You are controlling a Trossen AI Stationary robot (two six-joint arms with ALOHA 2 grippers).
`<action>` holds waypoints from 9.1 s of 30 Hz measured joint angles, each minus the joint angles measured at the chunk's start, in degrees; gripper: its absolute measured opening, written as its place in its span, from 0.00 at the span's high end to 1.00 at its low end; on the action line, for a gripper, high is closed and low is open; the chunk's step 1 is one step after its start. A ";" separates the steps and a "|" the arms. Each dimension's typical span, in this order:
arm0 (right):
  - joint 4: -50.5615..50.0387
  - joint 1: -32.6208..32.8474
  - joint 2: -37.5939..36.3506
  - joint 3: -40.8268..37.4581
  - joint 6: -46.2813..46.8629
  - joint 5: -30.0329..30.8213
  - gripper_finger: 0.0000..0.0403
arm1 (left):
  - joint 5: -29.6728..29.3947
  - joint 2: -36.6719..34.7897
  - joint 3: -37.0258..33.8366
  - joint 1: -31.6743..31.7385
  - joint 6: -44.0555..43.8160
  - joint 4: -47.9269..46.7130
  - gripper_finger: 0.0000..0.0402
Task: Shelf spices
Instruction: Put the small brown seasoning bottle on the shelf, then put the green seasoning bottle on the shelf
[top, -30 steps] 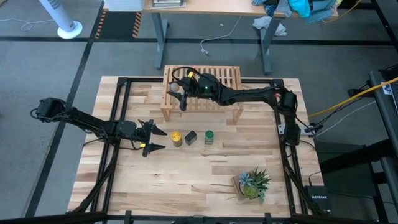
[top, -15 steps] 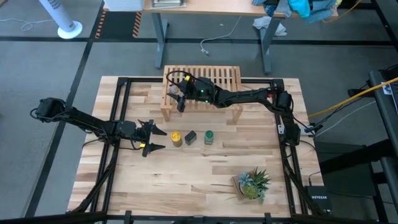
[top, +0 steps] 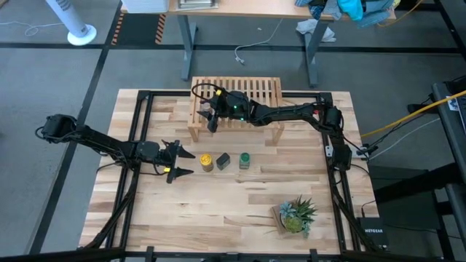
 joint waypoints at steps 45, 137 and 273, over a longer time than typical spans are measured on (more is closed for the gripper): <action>-18.61 0.22 -3.34 14.01 -4.67 -4.01 0.48 | 0.00 -0.02 0.00 0.00 0.03 -0.39 0.17; 8.25 29.23 -28.09 -58.66 27.42 22.71 0.48 | 0.61 -0.02 0.00 -0.01 5.64 -2.85 0.17; 7.26 14.41 -30.73 -37.24 -3.49 13.83 0.49 | 0.59 -0.04 0.00 0.00 -1.51 -22.67 0.17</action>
